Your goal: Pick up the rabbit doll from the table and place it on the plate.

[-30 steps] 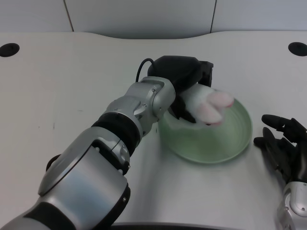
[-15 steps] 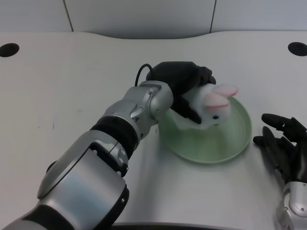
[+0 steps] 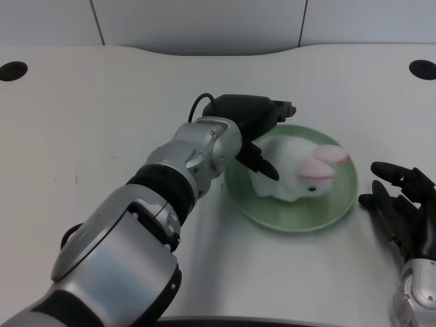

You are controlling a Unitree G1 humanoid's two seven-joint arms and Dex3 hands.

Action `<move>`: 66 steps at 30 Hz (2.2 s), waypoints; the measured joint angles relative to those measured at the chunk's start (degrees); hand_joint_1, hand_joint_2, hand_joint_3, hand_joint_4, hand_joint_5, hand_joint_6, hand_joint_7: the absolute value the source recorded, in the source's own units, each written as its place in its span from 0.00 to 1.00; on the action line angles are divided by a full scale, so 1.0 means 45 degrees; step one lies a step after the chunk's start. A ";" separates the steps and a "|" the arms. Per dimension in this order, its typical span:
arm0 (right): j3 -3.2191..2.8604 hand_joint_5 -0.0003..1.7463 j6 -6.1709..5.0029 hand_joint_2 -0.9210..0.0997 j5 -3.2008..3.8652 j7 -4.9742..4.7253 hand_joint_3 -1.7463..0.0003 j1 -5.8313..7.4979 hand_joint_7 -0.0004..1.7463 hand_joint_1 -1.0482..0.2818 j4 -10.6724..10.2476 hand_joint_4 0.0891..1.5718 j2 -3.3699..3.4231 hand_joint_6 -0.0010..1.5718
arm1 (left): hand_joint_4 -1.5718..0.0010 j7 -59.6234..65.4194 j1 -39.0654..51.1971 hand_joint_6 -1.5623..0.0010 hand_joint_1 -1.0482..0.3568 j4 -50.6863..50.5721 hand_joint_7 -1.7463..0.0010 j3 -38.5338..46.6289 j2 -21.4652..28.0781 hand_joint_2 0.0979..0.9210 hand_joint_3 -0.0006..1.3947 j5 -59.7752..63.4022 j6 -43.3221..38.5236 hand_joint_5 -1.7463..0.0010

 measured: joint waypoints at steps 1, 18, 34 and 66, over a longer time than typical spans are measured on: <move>-0.0001 0.48 0.0004 0.00 0.0001 0.0001 0.86 -0.0001 0.35 0.66 0.0000 0.47 -0.0001 0.49 | 0.97 0.0000 -0.0001 0.90 0.22 0.0000 1.00 0.0007 0.0023 0.95 0.00 0.0000 0.0029 1.00; 0.0153 0.47 0.0499 0.00 -0.0288 -0.0561 0.86 -0.0216 0.36 0.64 0.0006 0.49 -0.0167 0.49 | 1.00 -0.1085 -0.0276 0.98 0.16 -0.0800 0.71 0.2415 0.2142 0.99 0.06 -0.2275 -0.1437 0.66; 0.0284 0.49 0.0629 0.00 -0.0298 -0.0678 0.85 -0.0421 0.37 0.65 0.0024 0.49 -0.0155 0.49 | 0.98 -0.2044 0.4689 0.88 0.28 -0.3124 0.58 0.6575 0.3842 1.00 0.25 -0.7141 -0.5048 0.24; 0.0500 0.51 0.0830 0.00 -0.0289 -0.0662 0.84 -0.0424 0.41 0.66 -0.0330 0.44 -0.0262 0.46 | 0.55 -0.3822 1.4437 0.58 0.36 -1.4267 0.30 0.9684 0.3609 1.00 0.35 -1.3452 0.4856 0.00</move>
